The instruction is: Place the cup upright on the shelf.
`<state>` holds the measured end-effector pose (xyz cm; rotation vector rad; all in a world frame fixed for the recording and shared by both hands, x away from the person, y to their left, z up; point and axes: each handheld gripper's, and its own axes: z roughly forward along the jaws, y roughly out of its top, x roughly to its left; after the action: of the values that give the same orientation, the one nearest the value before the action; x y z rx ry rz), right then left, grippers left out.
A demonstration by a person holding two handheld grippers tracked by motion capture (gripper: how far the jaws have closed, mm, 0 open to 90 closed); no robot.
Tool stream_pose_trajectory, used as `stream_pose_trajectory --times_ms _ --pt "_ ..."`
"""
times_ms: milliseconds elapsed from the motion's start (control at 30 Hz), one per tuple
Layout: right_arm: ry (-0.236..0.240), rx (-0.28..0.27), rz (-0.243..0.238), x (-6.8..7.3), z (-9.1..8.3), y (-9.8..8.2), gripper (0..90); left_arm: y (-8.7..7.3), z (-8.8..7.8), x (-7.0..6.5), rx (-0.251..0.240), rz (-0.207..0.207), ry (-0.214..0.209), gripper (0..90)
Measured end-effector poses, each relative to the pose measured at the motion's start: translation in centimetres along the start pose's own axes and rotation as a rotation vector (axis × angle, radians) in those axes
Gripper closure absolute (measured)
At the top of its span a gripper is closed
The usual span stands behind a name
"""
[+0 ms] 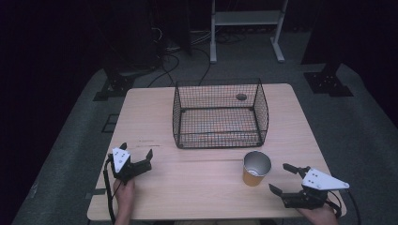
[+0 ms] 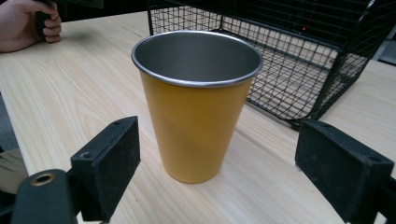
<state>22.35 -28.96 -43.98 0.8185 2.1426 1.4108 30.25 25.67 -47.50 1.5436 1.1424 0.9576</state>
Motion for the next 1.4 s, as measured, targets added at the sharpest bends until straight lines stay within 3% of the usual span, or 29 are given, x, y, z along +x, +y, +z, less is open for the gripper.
stream_pose_trajectory --times_ms 500,833,1033,1400 --pt "0.027 0.046 0.001 0.8 2.3 0.6 13.2 0.0 0.0 0.0 -0.002 0.003 -0.001 0.0" --pt "0.012 0.043 -0.018 1.2 3.7 1.3 13.2 0.0 0.0 0.0 -0.002 0.003 -0.002 0.0" --pt "0.022 0.042 0.013 0.9 4.5 1.5 13.2 0.0 0.0 0.0 -0.002 0.005 -0.002 0.0" --pt "0.003 0.04 0.001 1.0 5.6 2.0 12.2 0.0 0.0 0.0 -0.003 0.006 -0.002 0.0"
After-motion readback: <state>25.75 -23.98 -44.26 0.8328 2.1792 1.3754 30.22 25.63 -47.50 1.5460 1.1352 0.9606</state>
